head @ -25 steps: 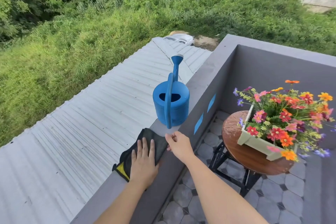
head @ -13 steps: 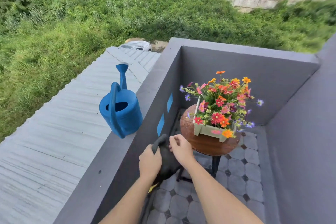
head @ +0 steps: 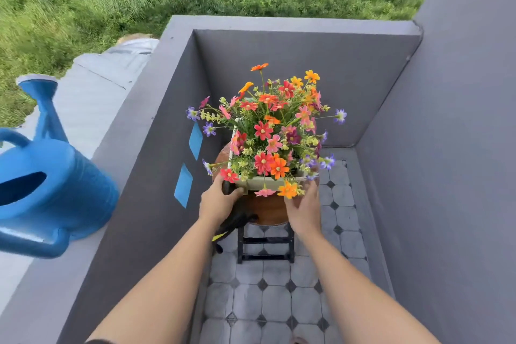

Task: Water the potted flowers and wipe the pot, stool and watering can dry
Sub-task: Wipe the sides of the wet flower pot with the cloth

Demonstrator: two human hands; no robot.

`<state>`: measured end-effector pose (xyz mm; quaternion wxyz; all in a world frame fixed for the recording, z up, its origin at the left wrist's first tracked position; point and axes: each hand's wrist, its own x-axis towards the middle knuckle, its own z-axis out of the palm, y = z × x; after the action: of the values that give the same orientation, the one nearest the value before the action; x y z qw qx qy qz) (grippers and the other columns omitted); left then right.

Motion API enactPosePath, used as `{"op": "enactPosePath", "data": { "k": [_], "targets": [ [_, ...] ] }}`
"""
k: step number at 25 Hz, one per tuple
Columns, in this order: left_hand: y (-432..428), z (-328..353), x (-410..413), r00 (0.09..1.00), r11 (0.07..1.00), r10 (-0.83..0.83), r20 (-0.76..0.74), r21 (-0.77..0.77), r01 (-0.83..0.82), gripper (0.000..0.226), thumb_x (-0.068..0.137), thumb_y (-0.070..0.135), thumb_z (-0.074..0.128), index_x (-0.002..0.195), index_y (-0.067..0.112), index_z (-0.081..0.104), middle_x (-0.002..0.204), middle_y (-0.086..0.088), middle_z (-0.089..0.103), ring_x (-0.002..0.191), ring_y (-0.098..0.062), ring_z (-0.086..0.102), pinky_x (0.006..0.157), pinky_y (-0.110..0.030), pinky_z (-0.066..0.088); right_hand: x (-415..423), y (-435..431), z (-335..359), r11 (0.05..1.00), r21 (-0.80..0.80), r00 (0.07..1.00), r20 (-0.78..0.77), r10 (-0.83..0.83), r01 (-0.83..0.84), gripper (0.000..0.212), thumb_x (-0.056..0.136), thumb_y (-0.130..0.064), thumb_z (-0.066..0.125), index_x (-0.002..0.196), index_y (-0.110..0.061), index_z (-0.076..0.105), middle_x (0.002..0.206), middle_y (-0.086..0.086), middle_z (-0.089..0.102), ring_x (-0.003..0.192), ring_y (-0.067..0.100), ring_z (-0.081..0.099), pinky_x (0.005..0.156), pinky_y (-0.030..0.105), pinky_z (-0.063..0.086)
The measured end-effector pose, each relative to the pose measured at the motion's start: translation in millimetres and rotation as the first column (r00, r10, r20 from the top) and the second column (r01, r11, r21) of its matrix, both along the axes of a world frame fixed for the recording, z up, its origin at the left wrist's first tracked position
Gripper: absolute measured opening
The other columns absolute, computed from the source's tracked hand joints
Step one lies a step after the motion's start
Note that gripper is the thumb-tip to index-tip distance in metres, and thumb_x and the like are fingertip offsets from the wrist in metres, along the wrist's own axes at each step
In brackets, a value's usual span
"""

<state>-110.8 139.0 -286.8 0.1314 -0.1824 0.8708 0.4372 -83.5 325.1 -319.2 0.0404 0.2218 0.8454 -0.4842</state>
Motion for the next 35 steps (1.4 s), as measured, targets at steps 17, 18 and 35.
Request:
{"op": "enactPosePath", "data": {
  "k": [17, 18, 35],
  "targets": [
    [0.4, 1.2, -10.6, 0.944, 0.992, -0.128, -0.305, -0.056, 0.116, 0.039, 0.085, 0.048, 0.06, 0.119, 0.029, 0.058, 0.109, 0.005, 0.069, 0.1, -0.017, 0.059, 0.083, -0.038, 0.049, -18.1, -4.1, 28.8, 0.99, -0.137, 0.998, -0.065, 0.018, -0.027, 0.077, 0.086, -0.054, 0.052, 0.148, -0.023, 0.02, 0.151, 0.009, 0.029, 0.14, 0.024, 0.025, 0.113, 0.039, 0.022],
    [1.1, 3.6, -13.0, 0.944, 0.993, -0.117, -0.309, -0.026, 0.115, 0.04, 0.084, 0.047, 0.061, 0.119, 0.028, 0.059, 0.111, 0.005, 0.068, 0.102, -0.014, 0.059, 0.085, -0.036, 0.049, -21.0, -3.3, 35.1, 0.986, -0.161, 0.997, -0.077, 0.025, -0.037, 0.076, 0.087, -0.05, 0.054, 0.149, -0.023, 0.02, 0.153, 0.007, 0.028, 0.141, 0.021, 0.023, 0.113, 0.035, 0.02],
    [16.7, 5.9, -39.9, 0.956, 0.995, -0.036, -0.293, 0.083, 0.063, 0.04, 0.082, 0.043, 0.066, 0.119, 0.03, 0.059, 0.119, 0.006, 0.061, 0.111, -0.015, 0.055, 0.092, -0.035, 0.045, -63.9, 12.1, 38.2, 0.804, -0.594, 0.998, 0.017, 0.06, -0.038, 0.09, 0.066, -0.064, 0.062, 0.144, -0.045, 0.021, 0.129, -0.012, 0.053, 0.101, 0.006, 0.06, 0.071, 0.037, 0.06]
  ]
}}
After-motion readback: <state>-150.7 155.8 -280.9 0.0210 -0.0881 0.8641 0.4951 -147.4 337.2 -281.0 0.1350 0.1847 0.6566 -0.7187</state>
